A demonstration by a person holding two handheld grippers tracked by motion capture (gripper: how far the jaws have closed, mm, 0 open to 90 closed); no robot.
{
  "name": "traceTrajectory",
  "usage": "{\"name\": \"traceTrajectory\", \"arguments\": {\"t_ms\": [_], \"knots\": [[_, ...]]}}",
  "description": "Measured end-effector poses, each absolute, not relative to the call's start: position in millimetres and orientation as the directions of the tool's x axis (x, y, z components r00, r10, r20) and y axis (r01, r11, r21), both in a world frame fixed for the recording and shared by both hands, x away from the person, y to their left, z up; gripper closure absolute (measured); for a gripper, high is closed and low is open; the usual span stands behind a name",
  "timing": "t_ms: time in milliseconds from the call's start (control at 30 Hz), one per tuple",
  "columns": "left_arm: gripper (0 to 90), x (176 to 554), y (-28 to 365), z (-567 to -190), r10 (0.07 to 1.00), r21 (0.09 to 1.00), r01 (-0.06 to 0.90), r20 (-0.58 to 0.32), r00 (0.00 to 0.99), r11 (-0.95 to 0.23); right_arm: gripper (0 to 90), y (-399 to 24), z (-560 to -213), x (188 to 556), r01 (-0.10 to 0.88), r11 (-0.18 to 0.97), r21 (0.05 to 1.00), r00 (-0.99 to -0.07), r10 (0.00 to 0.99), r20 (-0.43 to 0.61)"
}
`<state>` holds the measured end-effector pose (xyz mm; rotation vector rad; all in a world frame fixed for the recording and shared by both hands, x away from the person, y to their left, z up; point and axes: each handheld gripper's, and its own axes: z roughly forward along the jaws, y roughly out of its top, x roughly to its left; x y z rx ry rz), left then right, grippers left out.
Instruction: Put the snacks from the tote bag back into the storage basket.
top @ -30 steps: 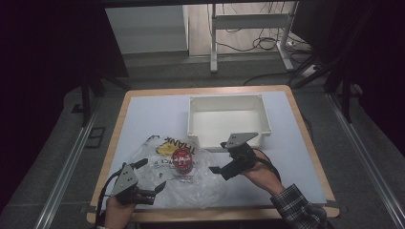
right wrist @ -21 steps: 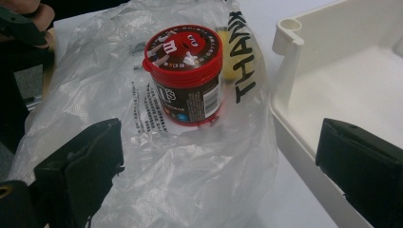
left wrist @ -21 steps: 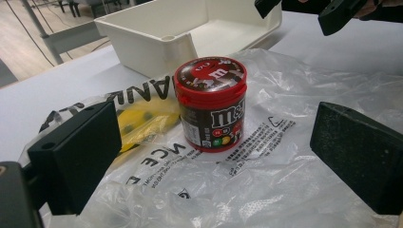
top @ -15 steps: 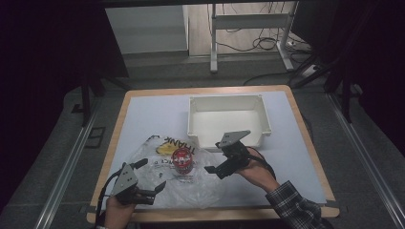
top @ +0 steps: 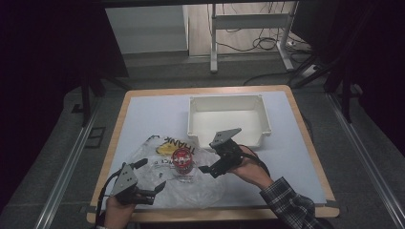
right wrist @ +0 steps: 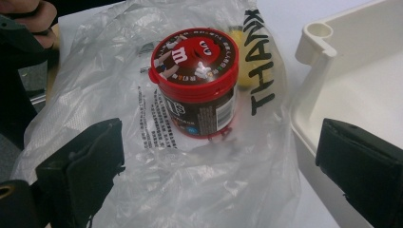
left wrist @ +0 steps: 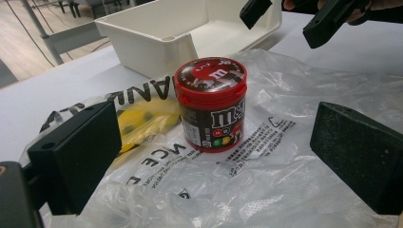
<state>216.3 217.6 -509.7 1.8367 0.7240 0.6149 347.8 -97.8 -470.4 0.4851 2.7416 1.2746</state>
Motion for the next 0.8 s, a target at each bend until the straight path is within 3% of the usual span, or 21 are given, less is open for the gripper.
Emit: {"name": "traceTrajectory", "arguments": {"t_ms": [800], "knots": [[2.9, 216.3, 218.4, -509.5, 0.721, 0.935, 0.198, 0.082, 0.688, -0.296, 2.6, -58.8, -481.5, 355.8, 0.244, 0.684, 0.688, -0.96, 0.273, 0.069]]}}
